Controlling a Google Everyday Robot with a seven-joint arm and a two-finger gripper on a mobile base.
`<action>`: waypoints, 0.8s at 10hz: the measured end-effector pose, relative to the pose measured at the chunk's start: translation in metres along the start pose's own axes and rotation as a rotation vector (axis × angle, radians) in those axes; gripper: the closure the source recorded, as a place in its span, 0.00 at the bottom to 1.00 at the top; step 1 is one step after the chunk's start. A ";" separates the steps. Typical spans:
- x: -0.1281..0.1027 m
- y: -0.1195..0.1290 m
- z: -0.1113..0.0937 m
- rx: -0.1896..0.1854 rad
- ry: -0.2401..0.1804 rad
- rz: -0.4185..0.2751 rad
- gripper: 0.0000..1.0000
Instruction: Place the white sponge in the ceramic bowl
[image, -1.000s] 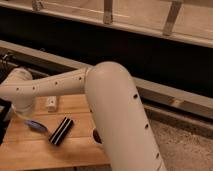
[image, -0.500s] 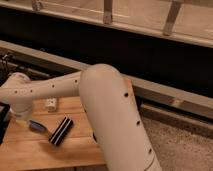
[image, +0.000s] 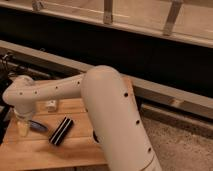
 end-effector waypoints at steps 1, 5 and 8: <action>0.007 -0.005 0.009 -0.013 -0.006 0.018 0.20; 0.027 -0.017 0.038 -0.062 -0.004 0.061 0.32; 0.033 -0.018 0.061 -0.099 -0.010 0.078 0.62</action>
